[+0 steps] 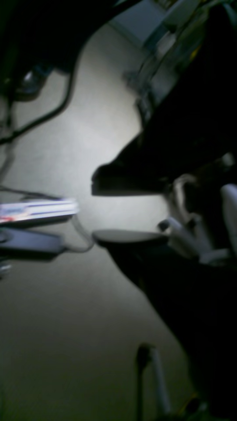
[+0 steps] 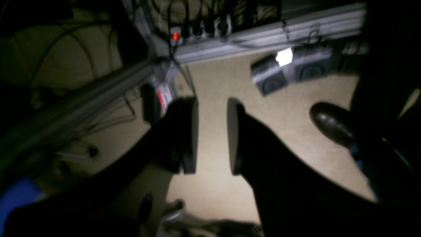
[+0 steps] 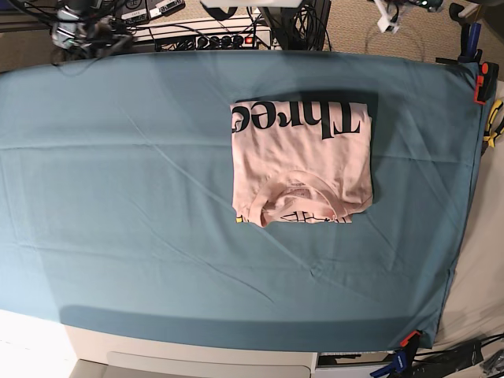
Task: Fold the T-shirt properly
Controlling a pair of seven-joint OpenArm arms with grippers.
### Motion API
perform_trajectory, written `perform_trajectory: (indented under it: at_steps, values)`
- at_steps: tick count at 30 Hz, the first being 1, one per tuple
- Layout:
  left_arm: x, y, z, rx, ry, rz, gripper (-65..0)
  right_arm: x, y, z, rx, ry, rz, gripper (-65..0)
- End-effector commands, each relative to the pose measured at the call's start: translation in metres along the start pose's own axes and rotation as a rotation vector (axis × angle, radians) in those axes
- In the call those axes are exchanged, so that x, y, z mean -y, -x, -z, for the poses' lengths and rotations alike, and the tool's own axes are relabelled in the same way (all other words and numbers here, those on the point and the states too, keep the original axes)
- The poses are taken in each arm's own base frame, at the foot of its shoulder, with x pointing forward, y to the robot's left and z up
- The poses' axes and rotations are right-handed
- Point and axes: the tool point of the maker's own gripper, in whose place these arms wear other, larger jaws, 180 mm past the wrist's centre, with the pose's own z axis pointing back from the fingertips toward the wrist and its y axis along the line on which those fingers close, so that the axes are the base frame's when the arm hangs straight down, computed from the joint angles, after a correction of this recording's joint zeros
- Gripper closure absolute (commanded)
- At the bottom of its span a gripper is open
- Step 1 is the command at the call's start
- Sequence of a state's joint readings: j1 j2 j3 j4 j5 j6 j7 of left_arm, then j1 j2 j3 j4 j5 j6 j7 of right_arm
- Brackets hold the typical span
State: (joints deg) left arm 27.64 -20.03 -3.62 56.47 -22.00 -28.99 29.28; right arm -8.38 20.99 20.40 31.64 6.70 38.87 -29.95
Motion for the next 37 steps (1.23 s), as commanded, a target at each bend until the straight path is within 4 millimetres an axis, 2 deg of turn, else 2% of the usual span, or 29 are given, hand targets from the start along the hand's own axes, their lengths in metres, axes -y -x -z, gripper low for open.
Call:
perform_trajectory:
  at_steps: [1, 4, 8, 13, 19, 22, 24, 26, 28, 37]
  values:
    - [-0.005, 0.003, 0.001, 0.004, -0.019, 0.013, -16.4, 0.004, 0.006, 0.003, -0.025, 0.022, -0.014, -15.9]
    - [-0.018, -0.006, 0.013, 0.029, -0.110, 0.009, -16.4, -0.015, 0.026, 0.028, -0.056, 0.039, 0.017, -15.9]
    - [-0.017, -0.011, 0.035, 0.021, -0.177, -0.077, -16.4, -0.043, 0.043, 0.053, -0.048, 0.068, 0.092, -15.9]
    - [0.008, -0.031, 0.064, 0.075, -0.183, -0.157, -16.4, -0.084, 0.048, 0.071, -0.043, 0.032, 0.115, -15.9]
    - [0.053, -0.057, 0.088, 0.105, -0.103, -0.186, -16.4, -0.112, 0.036, 0.080, -0.026, -0.013, 0.117, -15.9]
    - [0.067, -0.068, 0.096, 0.115, -0.107, -0.164, -16.3, -0.119, 0.027, 0.082, -0.012, -0.026, 0.115, -15.8]
    - [0.068, -0.070, 0.099, 0.108, -0.150, -0.136, -15.5, -0.120, 0.024, 0.082, -0.008, -0.028, 0.114, -11.6]
    - [0.067, -0.071, 0.101, 0.099, -0.191, -0.126, -9.0, -0.120, 0.021, 0.082, -0.008, -0.027, 0.113, -7.2]
    - [0.065, -0.071, 0.102, 0.091, -0.213, -0.126, -5.0, -0.120, 0.021, 0.082, -0.008, -0.026, 0.113, -6.5]
    - [0.066, -0.079, 0.102, 0.100, -0.213, -0.126, -5.0, -0.120, 0.021, 0.083, -0.007, -0.020, 0.116, -6.5]
